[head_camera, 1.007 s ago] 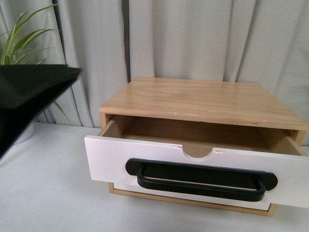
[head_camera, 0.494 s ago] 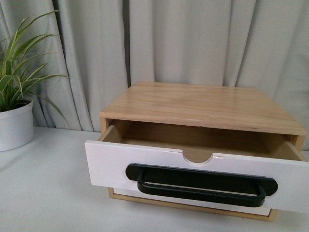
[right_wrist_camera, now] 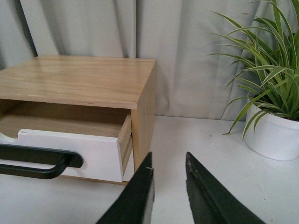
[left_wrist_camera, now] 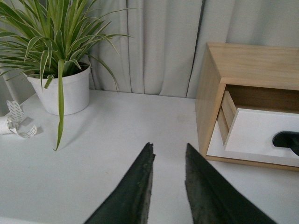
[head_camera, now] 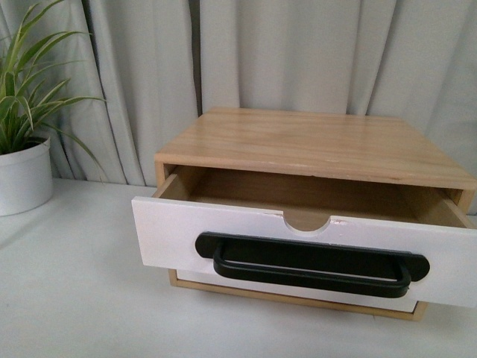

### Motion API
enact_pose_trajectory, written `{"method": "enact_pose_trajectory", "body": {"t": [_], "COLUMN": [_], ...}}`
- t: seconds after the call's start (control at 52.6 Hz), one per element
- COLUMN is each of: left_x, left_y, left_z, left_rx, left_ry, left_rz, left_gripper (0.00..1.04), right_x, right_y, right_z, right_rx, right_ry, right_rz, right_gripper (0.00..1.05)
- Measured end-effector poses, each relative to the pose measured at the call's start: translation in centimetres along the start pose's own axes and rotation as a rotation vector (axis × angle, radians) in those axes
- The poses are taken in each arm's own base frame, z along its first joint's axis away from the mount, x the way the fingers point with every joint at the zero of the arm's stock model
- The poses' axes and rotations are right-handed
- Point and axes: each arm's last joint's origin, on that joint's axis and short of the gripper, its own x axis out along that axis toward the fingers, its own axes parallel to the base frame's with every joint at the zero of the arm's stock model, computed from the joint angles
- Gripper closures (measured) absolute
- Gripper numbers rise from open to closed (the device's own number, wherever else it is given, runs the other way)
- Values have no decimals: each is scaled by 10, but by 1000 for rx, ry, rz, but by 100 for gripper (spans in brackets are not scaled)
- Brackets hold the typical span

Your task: Pull drawer

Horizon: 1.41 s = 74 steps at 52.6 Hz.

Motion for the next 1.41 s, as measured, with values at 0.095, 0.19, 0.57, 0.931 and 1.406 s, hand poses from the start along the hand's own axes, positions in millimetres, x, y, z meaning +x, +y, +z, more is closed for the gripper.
{"method": "enact_pose_trajectory", "body": {"t": [0.095,0.19,0.57,0.931,1.406], "left_x": [-4,-11,-12,-12,-12], "left_y": [5,13,13,13,13], "left_z": [-3,-8,-18,-18,-18], "left_rx": [-6,-11,-13,-14,-13], "left_ry": [11,8,-4,-5,-5], "left_rz": [-27,13,8,8,8], "left_gripper": [101,101,101,84,6], "right_x": [0,0,0,0,0], "right_y": [0,0,0,0,0], "right_z": [-5,-9,-24,-27,-27], "right_rx": [2,3,4,4,6], "right_ry": [2,2,-5,-5,-5], "right_rz": [0,0,-1,-2,-2], "right_gripper": [103,103,103,89,7]}}
